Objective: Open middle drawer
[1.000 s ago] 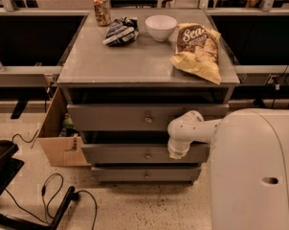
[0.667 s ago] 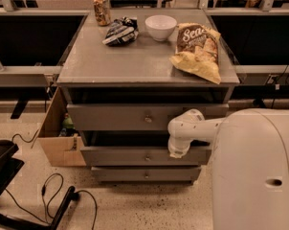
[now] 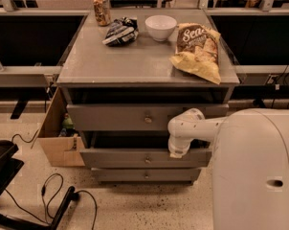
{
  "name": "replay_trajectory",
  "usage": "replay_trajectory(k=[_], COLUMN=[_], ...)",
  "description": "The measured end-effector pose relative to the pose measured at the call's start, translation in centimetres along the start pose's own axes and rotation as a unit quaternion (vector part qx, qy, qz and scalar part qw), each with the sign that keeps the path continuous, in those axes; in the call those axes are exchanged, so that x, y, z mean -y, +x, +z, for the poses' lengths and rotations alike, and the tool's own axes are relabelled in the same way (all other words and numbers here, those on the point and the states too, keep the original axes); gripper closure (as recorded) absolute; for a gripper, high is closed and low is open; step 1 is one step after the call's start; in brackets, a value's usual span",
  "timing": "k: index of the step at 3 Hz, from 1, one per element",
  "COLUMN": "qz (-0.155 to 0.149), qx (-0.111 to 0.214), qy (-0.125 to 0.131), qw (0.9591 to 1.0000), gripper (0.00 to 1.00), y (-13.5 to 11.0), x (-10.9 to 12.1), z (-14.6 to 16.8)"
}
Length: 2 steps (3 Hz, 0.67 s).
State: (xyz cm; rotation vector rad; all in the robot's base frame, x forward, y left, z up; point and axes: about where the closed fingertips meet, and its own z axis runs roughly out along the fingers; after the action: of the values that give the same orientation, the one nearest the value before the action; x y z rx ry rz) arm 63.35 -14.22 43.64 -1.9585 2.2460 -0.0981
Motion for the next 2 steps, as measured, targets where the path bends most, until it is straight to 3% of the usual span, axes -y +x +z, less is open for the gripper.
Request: replay_trajectory(k=[2], qz=[0.001], qx=[-0.005], qy=[-0.013], qw=[0.9999], gripper=[1.0], y=[0.52], x=[-1.05], z=[-0.43])
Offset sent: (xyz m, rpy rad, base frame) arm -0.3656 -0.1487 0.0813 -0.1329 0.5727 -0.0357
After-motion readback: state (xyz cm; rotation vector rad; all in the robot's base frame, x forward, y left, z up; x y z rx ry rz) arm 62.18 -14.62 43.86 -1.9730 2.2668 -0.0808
